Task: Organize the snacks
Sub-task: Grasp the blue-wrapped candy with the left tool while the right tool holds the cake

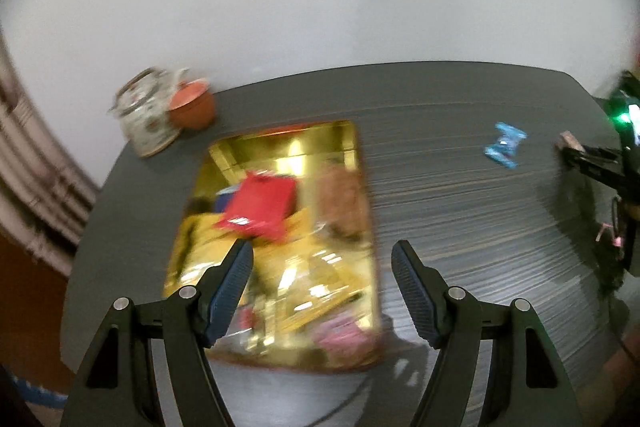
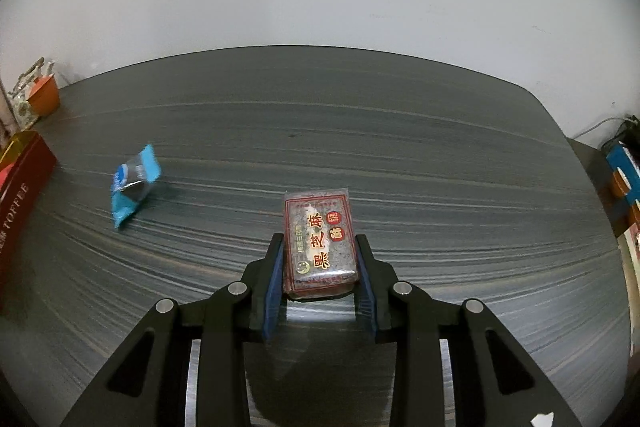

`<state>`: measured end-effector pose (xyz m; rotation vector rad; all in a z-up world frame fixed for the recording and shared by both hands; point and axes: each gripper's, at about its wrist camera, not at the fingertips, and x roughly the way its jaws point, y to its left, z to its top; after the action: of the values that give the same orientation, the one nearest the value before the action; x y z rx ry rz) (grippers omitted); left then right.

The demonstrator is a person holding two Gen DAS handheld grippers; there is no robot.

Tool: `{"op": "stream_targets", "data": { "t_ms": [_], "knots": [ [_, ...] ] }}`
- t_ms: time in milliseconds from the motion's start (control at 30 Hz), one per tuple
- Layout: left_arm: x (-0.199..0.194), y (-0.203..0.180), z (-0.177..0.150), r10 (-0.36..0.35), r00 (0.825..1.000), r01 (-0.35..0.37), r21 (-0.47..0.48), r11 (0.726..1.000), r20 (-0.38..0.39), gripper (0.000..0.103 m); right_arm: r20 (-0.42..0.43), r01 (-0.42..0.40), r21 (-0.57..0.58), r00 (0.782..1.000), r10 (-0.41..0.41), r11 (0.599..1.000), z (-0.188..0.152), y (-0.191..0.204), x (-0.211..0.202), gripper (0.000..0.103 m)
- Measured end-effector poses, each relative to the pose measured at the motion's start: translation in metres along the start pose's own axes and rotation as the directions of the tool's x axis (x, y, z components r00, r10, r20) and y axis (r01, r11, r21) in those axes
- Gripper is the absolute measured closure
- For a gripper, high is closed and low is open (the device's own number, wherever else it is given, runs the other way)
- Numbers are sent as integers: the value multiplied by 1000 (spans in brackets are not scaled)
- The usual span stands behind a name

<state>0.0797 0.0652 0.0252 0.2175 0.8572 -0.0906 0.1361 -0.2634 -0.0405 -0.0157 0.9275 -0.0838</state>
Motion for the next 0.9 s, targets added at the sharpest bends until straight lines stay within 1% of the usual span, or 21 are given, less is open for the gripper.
{"op": "stream_targets", "data": {
  "t_ms": [167,267,400,500,767,900],
  "knots": [
    [16,-45,14,-77,997,77,67,995,-1,31,-2,2,21,1000,-2,1000,6,-4,6,73],
    [28,-68,23,-132,991,131,99,986,-2,31,-3,-4,31,1000,4,1000,12,-2,9,73],
    [48,-97,35,-204,979,204,125,971,-9,31,-3,0,28,1000,0,1000,4,5,4,73],
    [61,-114,44,-251,968,251,135,958,-18,31,-3,-1,31,1000,1,1000,2,-8,-1,73],
    [92,-152,67,-328,943,332,170,928,-51,31,-2,-2,33,1000,2,999,0,-15,-3,72],
    [111,-166,79,-330,941,338,178,924,-74,31,-2,-2,33,1000,2,999,0,-13,-3,72]
  ]
}}
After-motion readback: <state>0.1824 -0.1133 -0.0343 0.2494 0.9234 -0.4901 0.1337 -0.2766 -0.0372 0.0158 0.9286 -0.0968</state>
